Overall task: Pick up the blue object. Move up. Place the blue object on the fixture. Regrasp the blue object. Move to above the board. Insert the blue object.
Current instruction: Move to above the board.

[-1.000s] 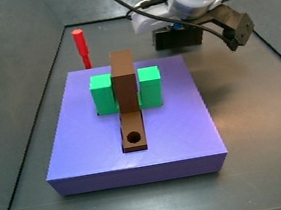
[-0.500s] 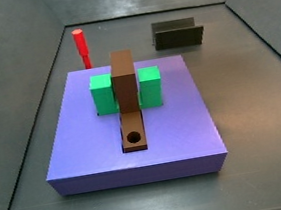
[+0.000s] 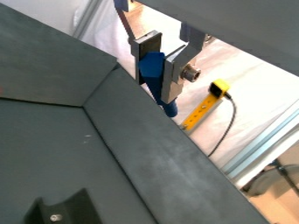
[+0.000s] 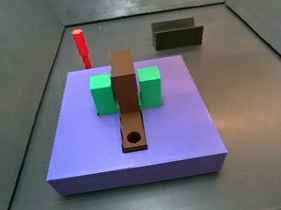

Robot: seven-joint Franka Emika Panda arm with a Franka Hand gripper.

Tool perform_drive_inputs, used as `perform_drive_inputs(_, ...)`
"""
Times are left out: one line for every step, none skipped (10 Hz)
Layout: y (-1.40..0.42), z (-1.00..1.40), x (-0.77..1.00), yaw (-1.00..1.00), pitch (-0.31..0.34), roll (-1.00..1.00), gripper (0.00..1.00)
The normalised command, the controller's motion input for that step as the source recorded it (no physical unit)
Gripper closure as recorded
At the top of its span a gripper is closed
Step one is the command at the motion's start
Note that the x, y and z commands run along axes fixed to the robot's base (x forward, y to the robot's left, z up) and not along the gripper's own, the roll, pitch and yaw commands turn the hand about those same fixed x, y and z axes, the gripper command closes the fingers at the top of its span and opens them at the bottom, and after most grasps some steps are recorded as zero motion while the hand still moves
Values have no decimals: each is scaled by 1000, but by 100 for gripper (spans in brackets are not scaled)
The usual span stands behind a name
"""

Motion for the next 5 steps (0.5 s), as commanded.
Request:
perform_drive_inputs(-1400,292,-916,-260,105,-1000,100)
perform_drive_inputs(-1400,320,-983,-248,93,-1000,100)
perform_drive_inputs(-1400,284,-1010,-244,110,-1000,100)
perform_drive_inputs(-1400,301,-987,-233,123,-1000,100)
perform_drive_inputs(-867,174,-643,-223,137,-1000,100)
